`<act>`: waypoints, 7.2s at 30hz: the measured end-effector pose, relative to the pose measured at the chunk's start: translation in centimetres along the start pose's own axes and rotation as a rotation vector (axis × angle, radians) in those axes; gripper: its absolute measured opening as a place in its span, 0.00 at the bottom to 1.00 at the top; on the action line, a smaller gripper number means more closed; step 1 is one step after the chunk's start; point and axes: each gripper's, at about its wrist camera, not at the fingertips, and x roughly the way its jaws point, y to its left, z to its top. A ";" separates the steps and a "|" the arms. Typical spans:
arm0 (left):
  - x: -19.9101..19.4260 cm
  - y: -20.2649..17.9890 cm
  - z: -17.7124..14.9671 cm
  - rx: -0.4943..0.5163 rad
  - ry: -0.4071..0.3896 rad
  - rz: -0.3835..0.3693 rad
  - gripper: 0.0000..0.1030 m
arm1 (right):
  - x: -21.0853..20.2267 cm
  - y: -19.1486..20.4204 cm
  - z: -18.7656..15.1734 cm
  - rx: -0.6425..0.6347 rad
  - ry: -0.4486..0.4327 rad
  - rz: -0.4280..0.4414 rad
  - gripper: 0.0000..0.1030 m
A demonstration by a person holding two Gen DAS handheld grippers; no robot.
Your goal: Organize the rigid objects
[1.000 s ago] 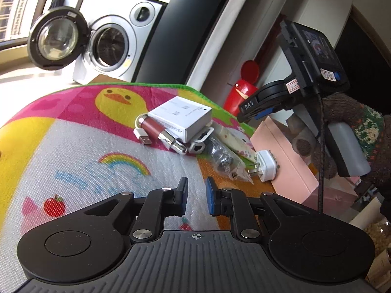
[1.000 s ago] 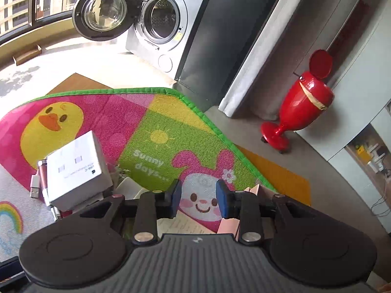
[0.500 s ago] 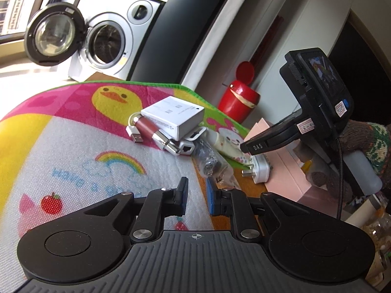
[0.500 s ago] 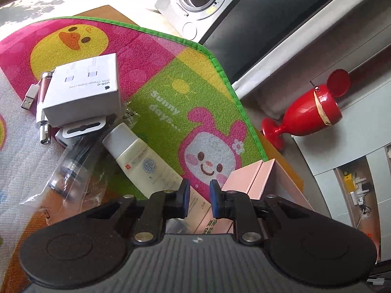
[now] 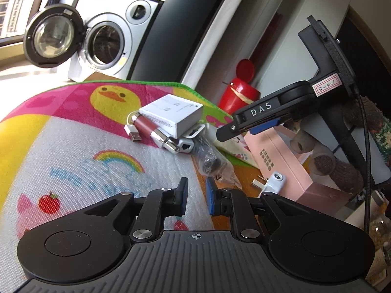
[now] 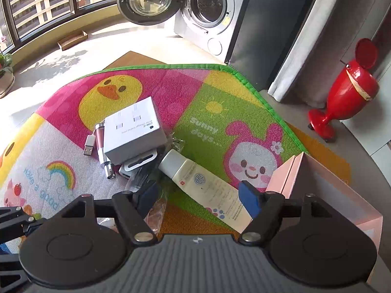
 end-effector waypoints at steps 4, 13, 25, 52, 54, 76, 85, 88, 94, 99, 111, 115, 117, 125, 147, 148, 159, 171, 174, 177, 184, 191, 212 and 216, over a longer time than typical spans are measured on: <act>-0.1 0.1 -0.1 -0.004 -0.001 -0.005 0.17 | 3.3 -0.4 1.6 -0.020 0.023 -0.029 0.73; -0.3 0.8 0.1 -0.036 -0.011 -0.015 0.17 | 3.7 -0.3 0.7 0.023 0.133 0.096 0.22; 0.2 0.9 0.3 -0.068 0.032 -0.021 0.17 | -4.4 2.2 -9.3 0.036 0.066 0.279 0.23; -3.2 -3.8 -0.8 0.100 0.142 0.099 0.17 | -5.6 3.8 -14.3 -0.065 -0.303 -0.074 0.20; -3.1 -4.0 -0.8 0.103 0.146 0.089 0.17 | -6.7 3.6 -16.1 -0.062 -0.334 -0.072 0.20; 4.3 -10.5 -1.9 0.221 0.242 0.102 0.34 | -9.9 -0.3 -27.9 0.193 -0.348 -0.047 0.76; 3.7 -9.8 -2.1 0.226 0.246 0.078 0.28 | -9.6 -0.5 -27.8 0.215 -0.361 -0.038 0.76; 2.8 -9.8 -2.5 0.249 0.256 0.072 0.28 | -9.6 -0.7 -26.8 0.205 -0.381 -0.046 0.76; 1.1 -10.1 -3.1 0.270 0.271 0.038 0.27 | -8.2 -1.9 -25.2 0.255 -0.299 -0.007 0.41; -0.6 -11.1 -3.8 0.331 0.267 -0.007 0.27 | -9.9 -1.8 -26.1 0.230 -0.292 0.002 0.38; -6.5 -15.8 -4.0 0.466 0.180 -0.200 0.20 | -19.8 -3.5 -29.6 0.211 -0.472 -0.138 0.38; -6.4 -18.1 -1.4 0.479 0.077 -0.220 0.07 | -21.8 -4.1 -30.1 0.230 -0.544 -0.176 0.38; -5.9 -18.8 -0.6 0.476 0.060 -0.220 0.07 | -22.1 -4.2 -30.6 0.238 -0.566 -0.181 0.38; -3.5 -17.7 -2.2 0.501 0.196 -0.162 0.13 | -20.0 -4.4 -32.6 0.271 -0.531 -0.164 0.38; 3.4 -17.0 -7.2 0.525 0.316 -0.090 0.35 | -14.2 -5.0 -33.5 0.336 -0.396 -0.095 0.52; 3.5 -17.0 -7.2 0.520 0.314 -0.092 0.35 | -14.1 -5.0 -33.5 0.337 -0.392 -0.091 0.52; 3.3 -16.3 -7.3 0.473 0.291 -0.114 0.35 | -15.8 -5.8 -33.8 0.309 -0.263 0.104 0.52; 3.2 -15.7 -7.4 0.437 0.271 -0.132 0.35 | -16.9 -6.3 -35.1 0.337 -0.149 0.167 0.52; 3.2 -15.6 -7.4 0.430 0.271 -0.135 0.35 | -17.2 -6.1 -35.5 0.352 -0.117 0.203 0.52; 3.2 -15.5 -7.3 0.412 0.271 -0.139 0.35 | -17.5 -5.9 -36.1 0.373 -0.045 0.270 0.51; 3.2 -15.3 -7.3 0.391 0.265 -0.145 0.35 | -16.7 -7.1 -37.5 0.574 0.143 0.494 0.50; 3.1 -14.9 -7.4 0.376 0.258 -0.160 0.34 | -16.1 -6.1 -37.9 0.621 0.234 0.556 0.50; 3.0 -14.5 -7.2 0.360 0.261 -0.169 0.36 | -17.3 -8.8 -28.9 0.439 -0.116 0.381 0.33; 3.2 -14.7 -6.8 0.382 0.275 -0.165 0.36 | -16.8 -8.7 -26.5 0.348 -0.284 0.158 0.35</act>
